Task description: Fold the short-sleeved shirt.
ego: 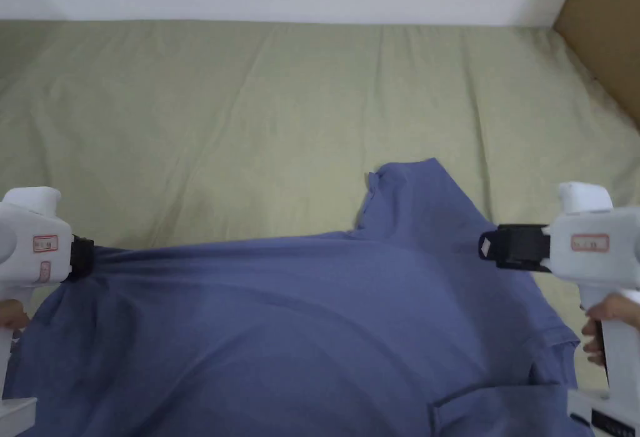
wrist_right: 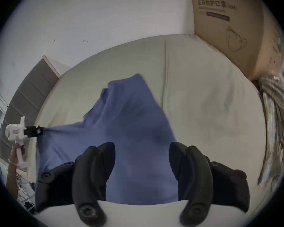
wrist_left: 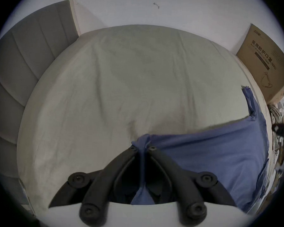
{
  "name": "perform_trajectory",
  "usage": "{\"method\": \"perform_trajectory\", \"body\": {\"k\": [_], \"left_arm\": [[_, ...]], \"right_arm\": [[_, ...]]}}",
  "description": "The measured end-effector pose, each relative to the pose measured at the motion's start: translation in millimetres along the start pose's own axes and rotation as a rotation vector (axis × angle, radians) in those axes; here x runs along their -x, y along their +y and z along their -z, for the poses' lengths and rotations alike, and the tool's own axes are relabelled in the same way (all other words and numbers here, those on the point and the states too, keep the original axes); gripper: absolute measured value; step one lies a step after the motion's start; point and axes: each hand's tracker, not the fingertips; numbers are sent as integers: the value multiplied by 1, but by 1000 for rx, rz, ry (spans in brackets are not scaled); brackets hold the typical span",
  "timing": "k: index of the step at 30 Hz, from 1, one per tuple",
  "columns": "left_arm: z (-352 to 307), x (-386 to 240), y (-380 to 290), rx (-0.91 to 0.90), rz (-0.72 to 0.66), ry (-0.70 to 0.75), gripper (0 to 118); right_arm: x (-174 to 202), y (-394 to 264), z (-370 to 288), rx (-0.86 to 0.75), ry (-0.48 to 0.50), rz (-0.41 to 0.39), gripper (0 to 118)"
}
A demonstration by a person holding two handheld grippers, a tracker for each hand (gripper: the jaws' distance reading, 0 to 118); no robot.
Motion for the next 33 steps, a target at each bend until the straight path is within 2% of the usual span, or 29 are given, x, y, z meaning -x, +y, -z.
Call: {"method": "perform_trajectory", "body": {"k": [5, 7, 9, 10, 11, 12, 13, 14, 16, 19, 21, 22, 30, 33], "left_arm": [[-2, -6, -4, -3, 9, 13, 4], [-1, -6, -4, 1, 12, 14, 4], [-2, -6, -6, 4, 15, 12, 4], [-3, -6, -6, 5, 17, 12, 4], [-3, -6, -6, 7, 19, 12, 4], [-5, -5, -5, 7, 18, 12, 4], [-8, -5, -6, 7, 16, 8, 4], [-11, -5, -6, 7, 13, 5, 4], [-18, -6, -3, 4, 16, 7, 4], [-34, -7, 1, -12, 9, 14, 4], [-49, -9, 7, -29, 15, 14, 4], [-58, -11, 9, -44, 22, 20, 4], [-148, -12, 45, -204, 25, 33, 4], [-189, -18, 58, -280, 59, 46, 4]], "right_arm": [[-14, 22, 59, 119, -53, 15, 75], [-13, 13, 77, 190, -76, -31, 73], [-3, 12, 66, 140, -92, -47, 67], [-1, 13, 63, 140, -96, -64, 59], [-1, 14, 61, 152, -102, -78, 43], [1, 15, 60, 146, -115, -115, 14], [-1, 19, 58, 149, -120, -102, 6], [-1, 21, 56, 167, -73, -55, 5], [5, 20, 50, 155, -109, -94, 4], [10, 24, 30, 129, -96, -88, 4], [8, 30, 11, 92, -32, 10, 4], [8, 33, -1, 49, -43, 20, 4], [19, 62, -105, -90, -7, 7, 4], [24, 70, -148, -157, -21, -1, 4]]}}
